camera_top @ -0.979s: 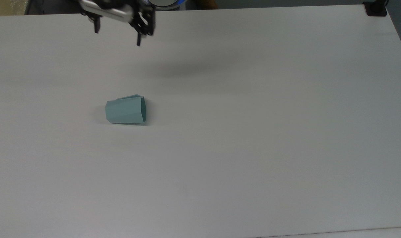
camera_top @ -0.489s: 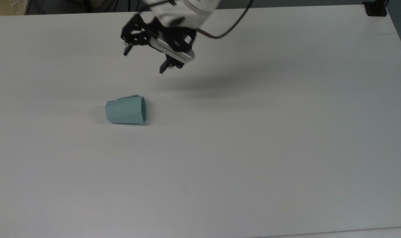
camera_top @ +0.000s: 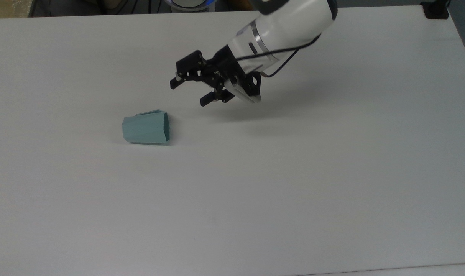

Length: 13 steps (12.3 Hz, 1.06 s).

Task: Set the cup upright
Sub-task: 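Move the gripper down toward the base of the teal cup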

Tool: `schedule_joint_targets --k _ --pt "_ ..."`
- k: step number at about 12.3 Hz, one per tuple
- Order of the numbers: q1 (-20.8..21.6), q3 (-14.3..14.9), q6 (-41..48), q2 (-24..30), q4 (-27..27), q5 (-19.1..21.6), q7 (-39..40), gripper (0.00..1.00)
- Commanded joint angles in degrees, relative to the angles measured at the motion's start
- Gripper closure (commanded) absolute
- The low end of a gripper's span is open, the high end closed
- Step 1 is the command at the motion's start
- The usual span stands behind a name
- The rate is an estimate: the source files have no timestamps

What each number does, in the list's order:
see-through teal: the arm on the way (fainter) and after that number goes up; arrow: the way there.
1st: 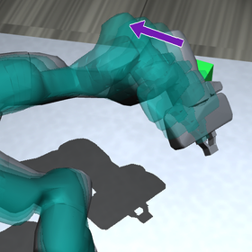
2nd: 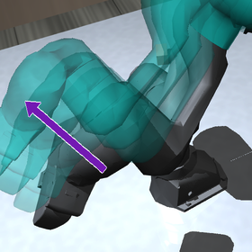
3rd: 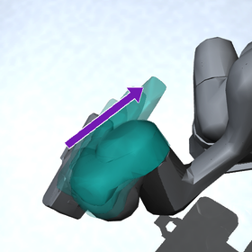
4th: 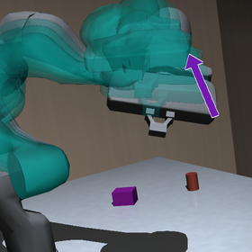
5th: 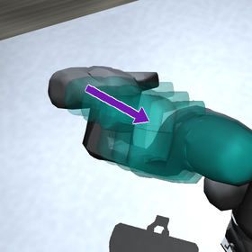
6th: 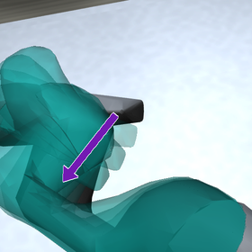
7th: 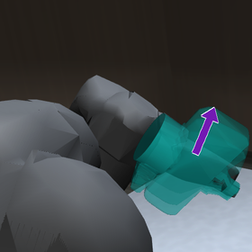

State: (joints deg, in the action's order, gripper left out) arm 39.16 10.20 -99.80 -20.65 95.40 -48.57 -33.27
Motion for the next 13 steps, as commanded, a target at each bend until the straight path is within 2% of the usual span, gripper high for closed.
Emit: schedule_joint_targets --k 1,6,11,13 --pt "1.4 0.2 -0.3 -2.5 2.0 -4.9 -1.7 0.0" --pt "-0.7 -0.9 -0.7 -7.6 3.9 -10.7 -2.9 0.0" --pt "-5.8 -1.2 -1.1 -9.1 4.5 -11.4 -3.8 0.0" --pt "-6.2 -1.2 -2.9 -9.8 4.5 -11.5 -3.9 0.0"
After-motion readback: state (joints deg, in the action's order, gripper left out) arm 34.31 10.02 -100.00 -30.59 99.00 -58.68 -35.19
